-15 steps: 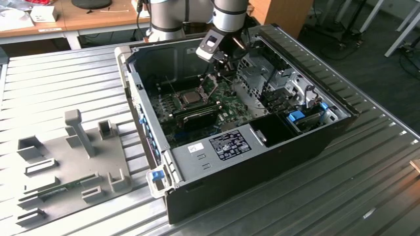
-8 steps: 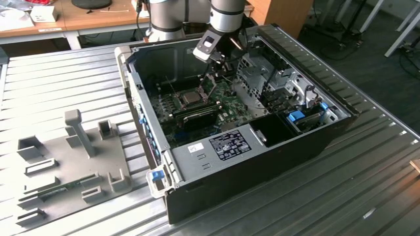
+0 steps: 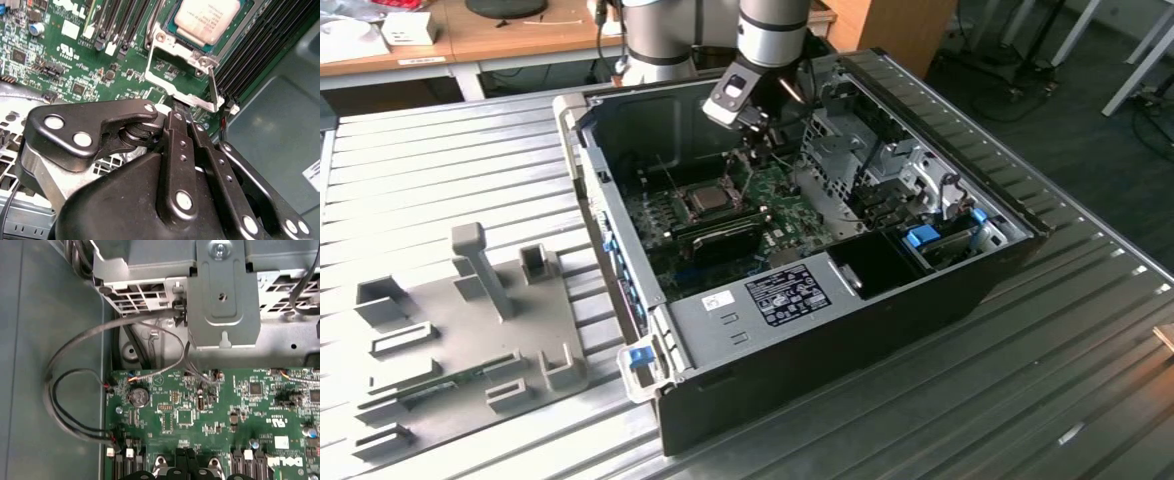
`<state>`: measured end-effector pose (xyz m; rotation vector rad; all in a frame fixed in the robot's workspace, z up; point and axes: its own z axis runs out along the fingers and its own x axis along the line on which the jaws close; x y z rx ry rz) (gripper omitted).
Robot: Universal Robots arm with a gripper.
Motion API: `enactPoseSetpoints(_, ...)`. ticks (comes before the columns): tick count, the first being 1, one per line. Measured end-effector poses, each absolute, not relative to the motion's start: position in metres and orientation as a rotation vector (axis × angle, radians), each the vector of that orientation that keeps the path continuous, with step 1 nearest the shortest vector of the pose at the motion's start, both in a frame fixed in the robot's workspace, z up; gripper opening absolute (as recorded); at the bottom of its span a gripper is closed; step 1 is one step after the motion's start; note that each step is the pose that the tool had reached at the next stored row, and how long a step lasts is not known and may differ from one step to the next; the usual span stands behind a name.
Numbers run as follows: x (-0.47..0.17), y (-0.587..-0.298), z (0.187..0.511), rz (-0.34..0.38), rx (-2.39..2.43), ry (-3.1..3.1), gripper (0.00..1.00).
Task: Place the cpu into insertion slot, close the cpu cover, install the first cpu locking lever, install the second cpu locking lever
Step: 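Close the cpu cover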
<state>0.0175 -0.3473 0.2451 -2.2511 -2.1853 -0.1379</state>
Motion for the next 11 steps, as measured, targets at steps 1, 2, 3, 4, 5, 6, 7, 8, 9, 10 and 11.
enactPoseSetpoints(1, 0.016, -0.347, 0.245, -0.138, -2.251, -2.185, 0.11)
enactPoseSetpoints(2, 0.014, -0.347, 0.245, -0.138, -2.251, -2.185, 0.11)
enactPoseSetpoints(3, 0.013, -0.347, 0.245, -0.138, -2.251, -2.185, 0.11)
enactPoseSetpoints(4, 0.011, -0.347, 0.245, -0.138, -2.251, -2.185, 0.11)
enactPoseSetpoints(5, 0.009, -0.347, 0.245, -0.138, -2.251, -2.185, 0.11)
enactPoseSetpoints(6, 0.008, -0.347, 0.245, -0.138, -2.251, -2.185, 0.11)
enactPoseSetpoints(7, 0.006, -0.347, 0.245, -0.138, -2.251, -2.185, 0.11)
enactPoseSetpoints(8, 0.005, -0.347, 0.245, -0.138, -2.251, -2.185, 0.11)
enactPoseSetpoints(9, 0.003, -0.347, 0.245, -0.138, -2.251, -2.185, 0.11)
enactPoseSetpoints(10, 0.002, -0.347, 0.245, -0.138, -2.251, -2.185, 0.11)
enactPoseSetpoints(11, 0.001, -0.347, 0.245, -0.138, -2.251, -2.185, 0.11)
